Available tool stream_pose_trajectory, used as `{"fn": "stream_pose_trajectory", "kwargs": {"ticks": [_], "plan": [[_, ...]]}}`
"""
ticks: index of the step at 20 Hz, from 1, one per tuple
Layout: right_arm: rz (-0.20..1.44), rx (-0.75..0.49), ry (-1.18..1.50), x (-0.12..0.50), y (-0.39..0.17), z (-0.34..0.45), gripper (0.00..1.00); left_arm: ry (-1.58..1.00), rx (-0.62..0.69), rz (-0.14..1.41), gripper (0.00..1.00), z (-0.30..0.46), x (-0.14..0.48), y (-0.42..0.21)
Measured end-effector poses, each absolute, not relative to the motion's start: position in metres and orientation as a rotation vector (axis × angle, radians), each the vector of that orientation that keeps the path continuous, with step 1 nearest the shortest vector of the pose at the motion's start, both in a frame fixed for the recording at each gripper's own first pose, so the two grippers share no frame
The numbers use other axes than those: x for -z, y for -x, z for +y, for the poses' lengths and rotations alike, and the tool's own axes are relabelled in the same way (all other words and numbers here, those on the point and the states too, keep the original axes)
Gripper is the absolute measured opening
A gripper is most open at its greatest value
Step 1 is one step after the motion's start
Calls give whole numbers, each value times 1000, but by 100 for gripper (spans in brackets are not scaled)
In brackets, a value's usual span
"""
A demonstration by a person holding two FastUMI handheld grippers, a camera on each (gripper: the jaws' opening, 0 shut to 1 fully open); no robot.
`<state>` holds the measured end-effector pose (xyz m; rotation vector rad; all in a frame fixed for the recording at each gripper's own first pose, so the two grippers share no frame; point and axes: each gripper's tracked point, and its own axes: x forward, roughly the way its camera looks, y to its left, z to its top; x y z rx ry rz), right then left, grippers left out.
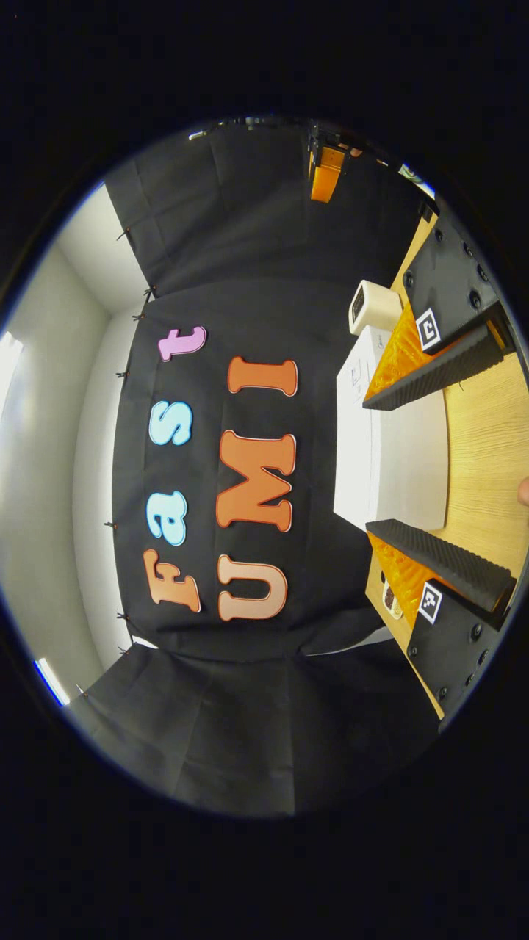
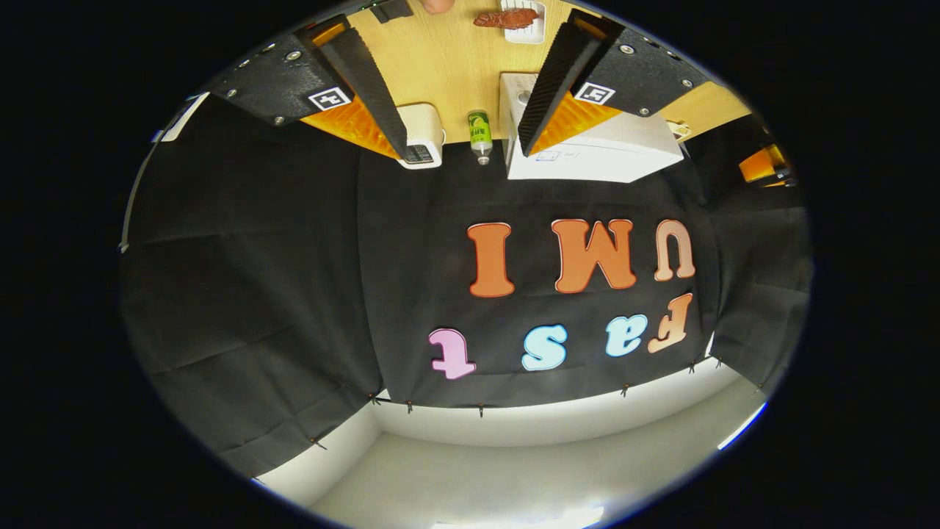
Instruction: Open the microwave oven with the left hand, put the food in, and close the microwave oven.
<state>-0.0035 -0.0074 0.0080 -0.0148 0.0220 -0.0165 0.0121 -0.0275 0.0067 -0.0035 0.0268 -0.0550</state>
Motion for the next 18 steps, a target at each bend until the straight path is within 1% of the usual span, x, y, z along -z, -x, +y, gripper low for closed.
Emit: {"fn": "stream_pose_trajectory", "kwargs": {"ticks": [3,8,9,10,15,17,18], "plan": [[18,30,11,-6,-1,-13,95,6,80,24,95,-48,-5,-22],[48,12,18,11,-11,-12,95,34,146,49,94,-101,23,-47],[55,10,21,14,-12,-13,95,37,153,48,98,-110,29,-54],[61,11,22,18,-13,-14,95,38,163,46,95,-122,34,-62],[82,28,8,30,-19,-29,95,1,234,55,95,-190,74,-96],[91,42,12,35,-20,-39,95,-25,241,77,98,-209,95,-110],[96,51,13,37,-20,-44,95,-36,242,79,95,-217,103,-117]]}}
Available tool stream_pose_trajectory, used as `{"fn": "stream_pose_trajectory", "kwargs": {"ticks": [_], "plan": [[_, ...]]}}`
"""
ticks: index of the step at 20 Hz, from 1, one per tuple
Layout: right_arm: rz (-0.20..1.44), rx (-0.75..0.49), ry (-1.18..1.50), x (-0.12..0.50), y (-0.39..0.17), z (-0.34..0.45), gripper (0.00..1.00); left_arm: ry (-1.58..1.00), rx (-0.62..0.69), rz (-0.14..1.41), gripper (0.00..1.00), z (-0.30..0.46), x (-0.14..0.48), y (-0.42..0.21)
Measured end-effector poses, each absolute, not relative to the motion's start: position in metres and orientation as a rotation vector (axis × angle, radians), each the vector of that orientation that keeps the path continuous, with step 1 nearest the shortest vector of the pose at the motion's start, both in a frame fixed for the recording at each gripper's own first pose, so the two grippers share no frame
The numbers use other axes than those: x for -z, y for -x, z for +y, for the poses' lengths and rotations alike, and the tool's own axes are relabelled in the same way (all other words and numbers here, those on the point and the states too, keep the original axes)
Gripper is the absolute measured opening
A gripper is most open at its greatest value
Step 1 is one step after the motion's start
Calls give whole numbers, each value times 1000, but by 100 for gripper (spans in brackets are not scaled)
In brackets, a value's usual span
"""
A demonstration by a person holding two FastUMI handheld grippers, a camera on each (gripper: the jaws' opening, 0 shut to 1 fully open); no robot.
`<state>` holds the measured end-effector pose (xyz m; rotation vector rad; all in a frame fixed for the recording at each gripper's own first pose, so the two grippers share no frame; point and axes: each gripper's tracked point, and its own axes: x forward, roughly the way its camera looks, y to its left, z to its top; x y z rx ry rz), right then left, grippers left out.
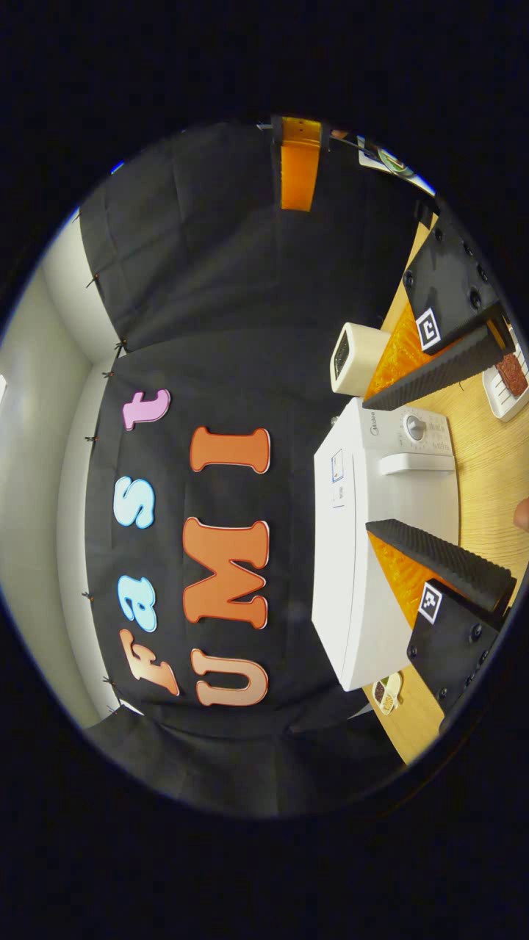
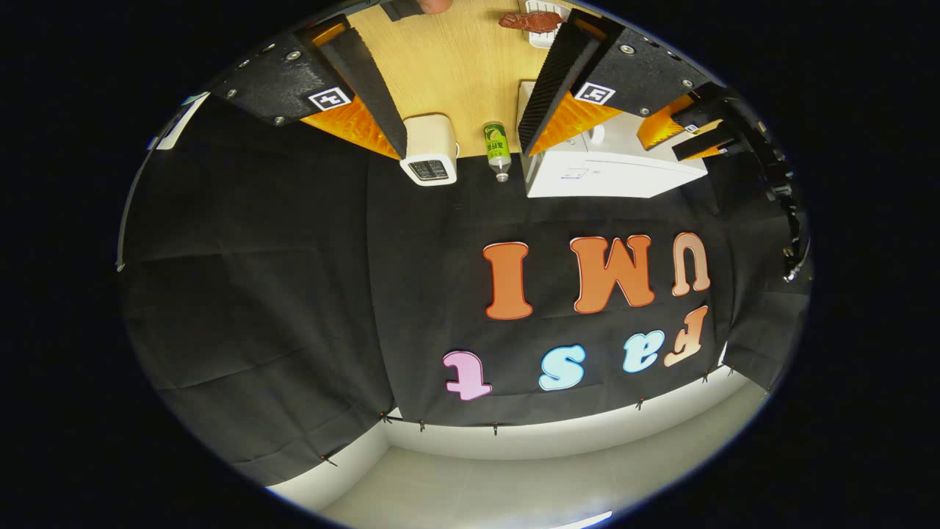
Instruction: Open the microwave oven with the left hand, put the food in, and close the microwave oven.
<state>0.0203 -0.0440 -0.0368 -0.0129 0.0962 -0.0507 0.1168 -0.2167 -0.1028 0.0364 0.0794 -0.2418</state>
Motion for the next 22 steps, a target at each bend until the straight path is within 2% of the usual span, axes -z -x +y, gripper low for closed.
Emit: {"fn": "stream_pose_trajectory", "kwargs": {"ticks": [2,4,5,6,8,9,12,13,17,18,21,22], "plan": [[106,65,5,42,-21,-54,95,-53,249,76,98,-231,116,-130],[120,77,-10,48,-21,-63,95,-56,249,97,95,-239,139,-145],[126,82,-14,50,-21,-67,95,-57,245,109,98,-240,149,-153],[132,88,-15,52,-21,-70,95,-57,244,122,95,-242,158,-161],[136,100,-13,53,-21,-77,95,-62,242,156,96,-244,179,-175],[137,104,-11,53,-20,-78,95,-72,236,170,98,-244,188,-182],[138,100,-10,54,-20,-79,95,-69,206,234,96,-237,216,-198],[140,97,-10,55,-18,-78,95,-59,203,249,99,-238,224,-203],[141,85,-7,55,-16,-75,95,-43,155,281,99,-225,240,-213],[141,81,-11,54,-17,-74,95,-39,153,273,89,-224,240,-215],[148,73,-26,58,-18,-70,95,-51,192,282,77,-235,245,-215],[151,71,-29,59,-17,-69,95,-49,199,289,55,-241,247,-215]]}}
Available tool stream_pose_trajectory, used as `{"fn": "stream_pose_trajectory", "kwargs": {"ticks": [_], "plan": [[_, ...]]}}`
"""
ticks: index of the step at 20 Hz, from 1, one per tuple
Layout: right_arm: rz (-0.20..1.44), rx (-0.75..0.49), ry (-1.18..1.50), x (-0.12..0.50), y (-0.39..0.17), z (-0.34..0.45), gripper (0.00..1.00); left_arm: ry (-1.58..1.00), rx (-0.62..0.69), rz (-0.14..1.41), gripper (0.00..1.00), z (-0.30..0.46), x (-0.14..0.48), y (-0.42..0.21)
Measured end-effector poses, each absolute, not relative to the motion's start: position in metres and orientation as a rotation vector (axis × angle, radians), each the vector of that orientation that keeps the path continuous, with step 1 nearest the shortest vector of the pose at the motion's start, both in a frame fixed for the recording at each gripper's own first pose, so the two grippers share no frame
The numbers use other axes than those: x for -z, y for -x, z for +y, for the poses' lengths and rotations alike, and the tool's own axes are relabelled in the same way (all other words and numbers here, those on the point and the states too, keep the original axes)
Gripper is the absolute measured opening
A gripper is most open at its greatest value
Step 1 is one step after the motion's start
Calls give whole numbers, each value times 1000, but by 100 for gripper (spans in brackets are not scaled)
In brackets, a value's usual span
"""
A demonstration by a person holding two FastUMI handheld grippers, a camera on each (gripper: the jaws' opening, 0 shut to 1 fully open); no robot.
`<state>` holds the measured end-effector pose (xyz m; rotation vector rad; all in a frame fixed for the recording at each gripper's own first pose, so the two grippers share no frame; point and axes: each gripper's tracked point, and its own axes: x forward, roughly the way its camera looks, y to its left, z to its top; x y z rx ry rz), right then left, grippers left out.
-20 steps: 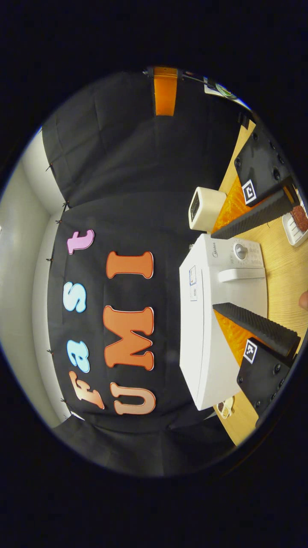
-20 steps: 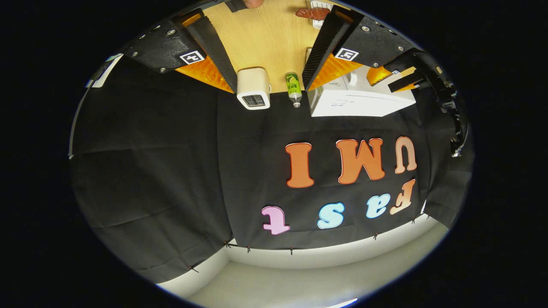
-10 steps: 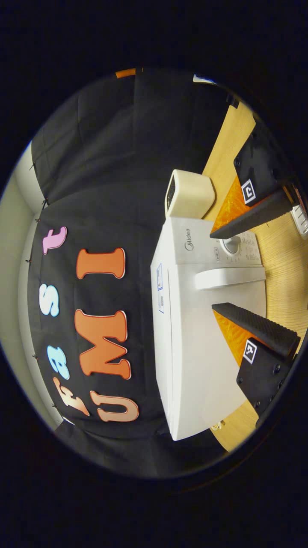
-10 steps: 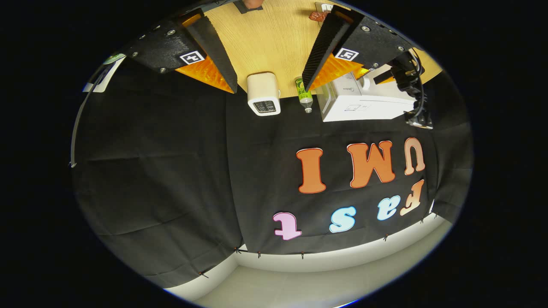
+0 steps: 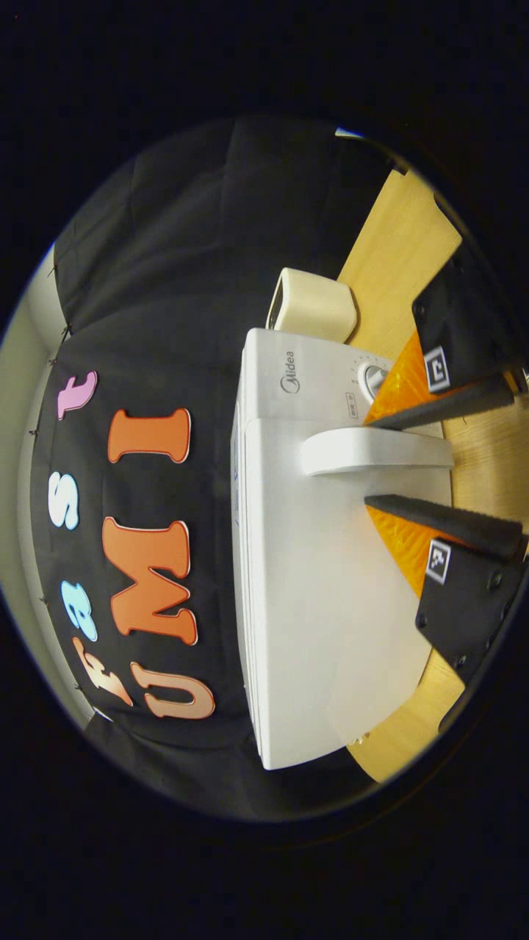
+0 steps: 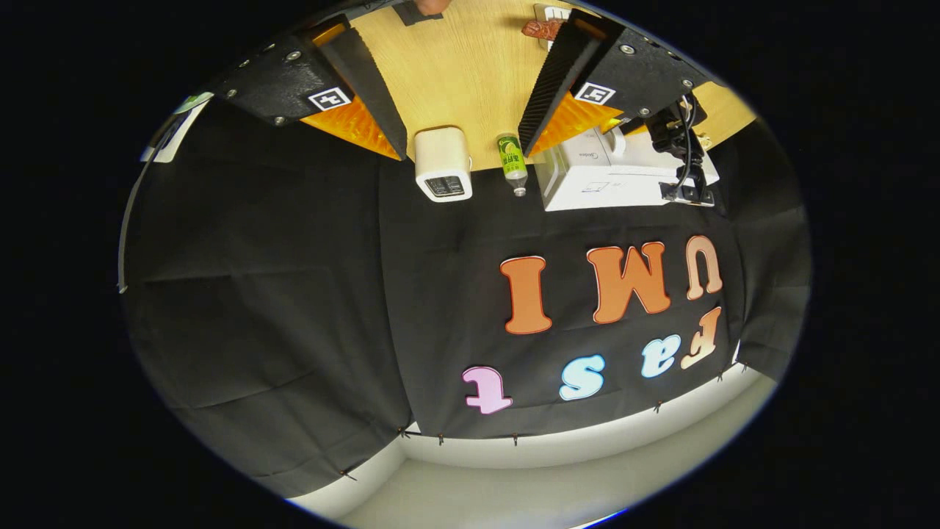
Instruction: Open the microwave oven with the left hand, put the food in, and close the microwave oven.
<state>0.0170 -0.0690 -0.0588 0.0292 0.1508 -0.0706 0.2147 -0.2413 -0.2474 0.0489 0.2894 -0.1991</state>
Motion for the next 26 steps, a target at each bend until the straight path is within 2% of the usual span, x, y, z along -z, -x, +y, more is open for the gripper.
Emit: {"fn": "stream_pose_trajectory", "kwargs": {"ticks": [2,3,6,9,11,20,23,26], "plan": [[158,69,-25,62,-15,-68,95,-91,200,290,34,-238,245,-210],[160,70,-21,62,-15,-69,95,-91,216,278,31,-240,245,-211],[149,76,-20,59,-10,-71,95,-79,276,255,11,-242,242,-215],[139,79,-10,56,-6,-73,95,-62,311,297,11,-239,247,-204],[134,86,-1,56,-5,-76,95,-64,339,268,11,-236,240,-181],[122,23,-5,55,11,-41,95,-32,514,255,10,-168,219,-44],[111,-6,-7,52,18,-22,95,-17,522,261,10,-133,213,-10],[102,-28,-4,50,22,-5,95,-61,476,252,10,-94,207,16]]}}
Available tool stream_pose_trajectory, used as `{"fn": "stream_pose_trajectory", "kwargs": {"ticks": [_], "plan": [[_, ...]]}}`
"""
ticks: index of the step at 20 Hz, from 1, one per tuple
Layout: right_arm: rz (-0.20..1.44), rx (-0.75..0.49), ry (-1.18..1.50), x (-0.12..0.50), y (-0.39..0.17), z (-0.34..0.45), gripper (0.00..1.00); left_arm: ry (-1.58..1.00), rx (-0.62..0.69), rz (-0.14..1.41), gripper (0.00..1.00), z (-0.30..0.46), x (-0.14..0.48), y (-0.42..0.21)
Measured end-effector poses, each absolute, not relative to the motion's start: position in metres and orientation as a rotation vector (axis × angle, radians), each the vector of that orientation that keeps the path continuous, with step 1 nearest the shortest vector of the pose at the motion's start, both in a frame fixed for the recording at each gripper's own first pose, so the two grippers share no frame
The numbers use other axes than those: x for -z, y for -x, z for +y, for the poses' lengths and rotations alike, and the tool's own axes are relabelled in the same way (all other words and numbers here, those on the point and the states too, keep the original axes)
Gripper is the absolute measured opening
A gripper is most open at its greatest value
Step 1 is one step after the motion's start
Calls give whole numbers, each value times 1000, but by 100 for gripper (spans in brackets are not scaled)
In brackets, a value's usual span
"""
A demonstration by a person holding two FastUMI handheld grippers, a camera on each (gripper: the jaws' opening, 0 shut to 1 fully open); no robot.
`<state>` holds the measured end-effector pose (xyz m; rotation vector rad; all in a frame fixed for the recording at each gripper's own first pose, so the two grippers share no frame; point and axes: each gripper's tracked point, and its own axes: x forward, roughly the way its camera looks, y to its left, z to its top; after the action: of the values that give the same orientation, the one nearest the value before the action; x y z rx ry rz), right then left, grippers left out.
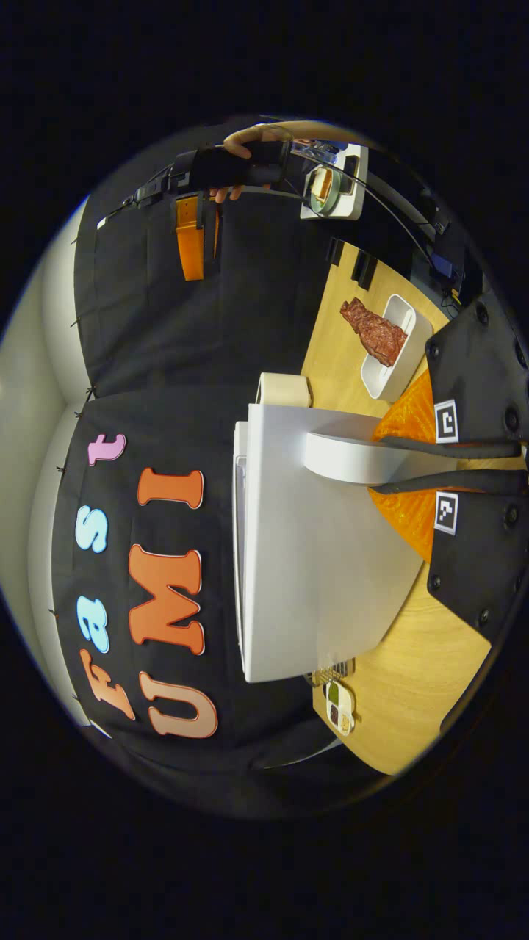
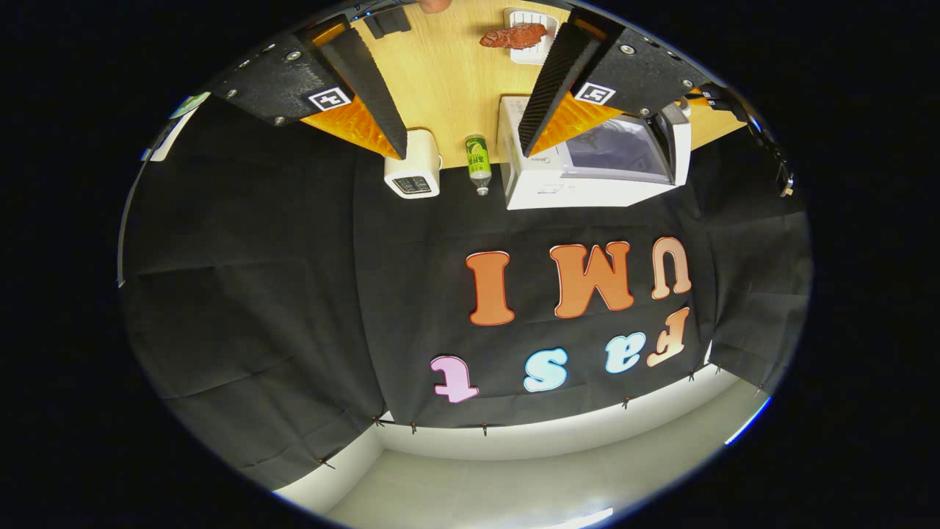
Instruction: Open the microwave oven with the left hand, put the food in, and close the microwave oven.
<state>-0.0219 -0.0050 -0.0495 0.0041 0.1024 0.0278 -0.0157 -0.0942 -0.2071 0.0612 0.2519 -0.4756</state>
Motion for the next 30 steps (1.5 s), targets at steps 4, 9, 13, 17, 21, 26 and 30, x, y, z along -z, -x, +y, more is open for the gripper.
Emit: {"fn": "stream_pose_trajectory", "kwargs": {"ticks": [4,9,13,17,21,26,30], "plan": [[100,-66,-2,51,23,22,95,-59,384,249,10,-43,203,38],[117,-104,10,64,24,48,95,-82,221,237,9,32,197,56],[132,-117,11,74,25,62,95,-81,97,226,9,85,193,61],[150,-125,20,84,25,73,95,-33,62,218,8,116,190,61],[153,-124,33,89,27,79,95,-43,89,208,8,123,192,61],[182,-123,41,107,30,80,95,-39,90,204,15,131,193,60],[209,-117,34,122,33,75,95,-23,49,197,65,146,196,61]]}}
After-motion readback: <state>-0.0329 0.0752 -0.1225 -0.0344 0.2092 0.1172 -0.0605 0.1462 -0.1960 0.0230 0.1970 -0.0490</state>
